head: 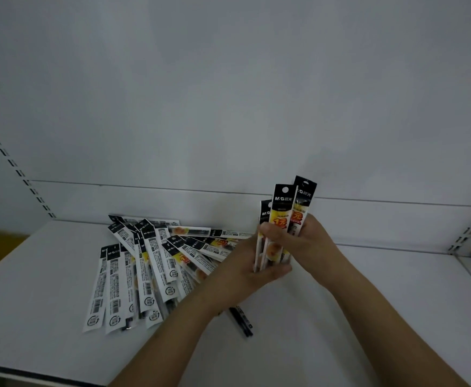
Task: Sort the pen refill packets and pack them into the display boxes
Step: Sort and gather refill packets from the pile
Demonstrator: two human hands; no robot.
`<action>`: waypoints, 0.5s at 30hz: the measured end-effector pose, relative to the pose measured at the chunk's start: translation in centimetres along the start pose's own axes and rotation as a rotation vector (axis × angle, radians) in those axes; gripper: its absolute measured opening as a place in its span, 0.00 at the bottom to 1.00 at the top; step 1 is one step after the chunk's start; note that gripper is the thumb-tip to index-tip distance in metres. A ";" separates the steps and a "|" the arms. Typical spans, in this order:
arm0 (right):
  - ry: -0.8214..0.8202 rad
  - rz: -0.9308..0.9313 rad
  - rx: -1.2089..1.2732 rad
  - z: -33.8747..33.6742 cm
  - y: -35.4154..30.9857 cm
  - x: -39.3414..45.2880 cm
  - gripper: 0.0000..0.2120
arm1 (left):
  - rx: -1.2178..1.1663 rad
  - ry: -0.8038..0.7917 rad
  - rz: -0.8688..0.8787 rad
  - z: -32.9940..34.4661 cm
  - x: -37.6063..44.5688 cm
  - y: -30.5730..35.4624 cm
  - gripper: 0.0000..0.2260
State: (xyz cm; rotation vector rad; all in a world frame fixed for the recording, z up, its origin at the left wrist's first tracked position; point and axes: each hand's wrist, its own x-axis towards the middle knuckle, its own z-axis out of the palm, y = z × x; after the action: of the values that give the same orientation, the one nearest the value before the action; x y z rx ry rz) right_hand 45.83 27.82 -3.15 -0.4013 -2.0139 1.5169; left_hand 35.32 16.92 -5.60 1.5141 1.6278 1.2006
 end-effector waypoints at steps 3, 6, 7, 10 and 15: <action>-0.036 0.001 -0.085 -0.7 0.2 0.3 0.13 | 0.050 0.044 0.023 -0.5 -0.1 -0.2 0.10; -0.109 -0.004 -0.097 -1.2 0.3 0.3 0.13 | 0.171 0.057 0.038 -0.8 -0.3 -1.0 0.13; -0.127 -0.003 -0.101 -1.3 0.4 0.3 0.14 | 0.192 0.054 0.038 -0.9 -0.4 -1.0 0.14; -0.137 0.012 -0.187 -1.6 0.2 0.3 0.13 | 0.240 0.033 0.016 -1.0 -0.6 -0.9 0.13; -0.138 0.010 -0.295 -1.9 0.2 0.4 0.11 | 0.282 -0.115 -0.026 -1.4 -0.2 -0.6 0.09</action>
State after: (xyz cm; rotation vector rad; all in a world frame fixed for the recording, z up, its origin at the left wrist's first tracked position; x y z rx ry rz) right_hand 46.67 29.62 -2.90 -0.4332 -2.3571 1.2849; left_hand 33.85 16.49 -5.56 1.6931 1.7896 0.8790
